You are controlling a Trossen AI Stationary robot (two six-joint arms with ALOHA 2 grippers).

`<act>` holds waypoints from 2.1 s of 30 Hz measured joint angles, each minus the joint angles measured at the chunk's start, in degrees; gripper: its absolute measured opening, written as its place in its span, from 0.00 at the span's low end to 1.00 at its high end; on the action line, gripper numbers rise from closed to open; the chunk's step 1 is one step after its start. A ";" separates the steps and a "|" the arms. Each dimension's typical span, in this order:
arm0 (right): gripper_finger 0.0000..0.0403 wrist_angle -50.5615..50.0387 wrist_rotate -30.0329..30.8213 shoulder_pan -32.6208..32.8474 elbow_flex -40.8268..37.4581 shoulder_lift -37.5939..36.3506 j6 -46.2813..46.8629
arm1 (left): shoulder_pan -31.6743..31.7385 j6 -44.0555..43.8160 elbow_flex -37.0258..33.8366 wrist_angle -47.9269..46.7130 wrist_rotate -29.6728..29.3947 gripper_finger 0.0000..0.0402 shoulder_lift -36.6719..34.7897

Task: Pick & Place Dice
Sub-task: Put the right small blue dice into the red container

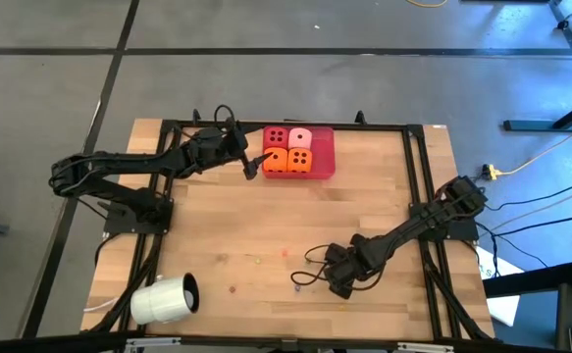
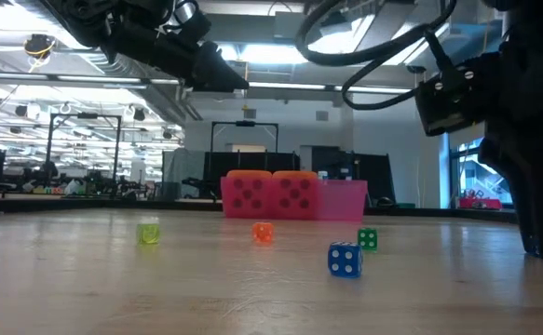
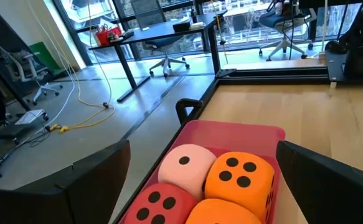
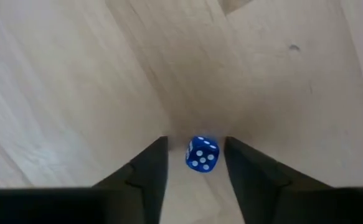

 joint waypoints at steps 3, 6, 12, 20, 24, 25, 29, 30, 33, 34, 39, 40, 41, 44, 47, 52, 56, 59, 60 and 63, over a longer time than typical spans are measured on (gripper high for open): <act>0.31 -0.42 -0.93 -0.53 -0.04 0.00 0.00 | -0.02 0.00 0.00 -0.02 0.01 1.00 0.00; 0.24 -0.73 -1.35 -1.05 -0.06 0.02 -0.16 | 0.00 0.00 0.00 -0.02 0.02 1.00 0.00; 0.15 -0.66 -2.80 -1.94 -0.07 0.07 -0.25 | -0.01 0.06 0.00 -0.04 0.03 1.00 0.00; 0.17 -0.56 -2.17 -4.20 -0.11 0.06 -2.08 | 0.00 0.16 0.00 -0.05 0.04 1.00 0.00; 0.16 0.07 -1.98 -7.43 -0.22 -0.73 -5.98 | 0.00 0.67 0.00 -0.06 0.07 1.00 0.00; 0.15 0.73 -0.66 -8.53 -0.15 -1.01 -7.38 | 0.00 1.02 0.00 -0.06 0.07 1.00 0.00; 0.15 0.47 5.63 -13.41 2.76 -2.48 -15.40 | 0.00 1.49 0.00 -0.07 0.07 1.00 0.00; 0.16 0.49 5.49 -14.36 4.11 -2.66 -18.15 | 0.00 1.49 0.00 -0.07 0.07 1.00 0.00; 0.16 -1.12 5.01 -16.94 7.88 -3.17 -27.31 | 0.00 1.52 0.00 -0.15 0.07 1.00 0.00; 0.16 -1.39 6.49 -18.08 9.52 -3.17 -30.59 | 0.00 1.53 0.00 -0.43 0.09 1.00 0.00; 0.16 -9.80 17.21 -24.69 18.27 -3.26 -45.71 | 0.00 1.53 0.02 -2.08 0.11 1.00 0.00; 0.16 -11.78 19.64 -26.09 20.10 -3.28 -47.94 | 0.00 1.53 0.03 -2.64 0.11 1.00 0.00; 0.16 -13.91 21.96 -27.64 21.75 -3.30 -50.03 | 0.00 1.50 0.03 -3.24 0.10 1.00 0.00; 0.16 -15.81 25.79 -33.68 24.82 -3.40 -55.79 | -0.07 0.70 0.04 -5.59 0.11 1.00 0.00; 0.16 -14.95 21.15 -41.59 24.71 -3.26 -57.21 | -0.50 0.17 0.02 -9.19 0.04 1.00 0.00; 0.16 -10.41 14.15 -53.30 21.14 -1.57 -62.45 | -1.54 -0.85 0.02 -14.81 0.09 1.00 0.00; 0.16 -1.98 5.73 -59.69 18.54 0.15 -67.48 | -2.93 -2.87 0.04 -16.64 0.00 1.00 0.00; 0.16 -0.76 4.01 -62.22 17.92 1.91 -71.97 | -4.04 -3.11 0.02 -16.87 0.07 1.00 0.00; 0.17 -0.29 4.07 -62.81 17.94 2.46 -73.39 | -4.35 -3.09 0.02 -16.87 0.09 1.00 0.00; 0.21 0.87 4.20 -64.01 17.94 4.87 -75.83 | -4.79 -3.07 0.04 -16.81 -0.01 1.00 0.00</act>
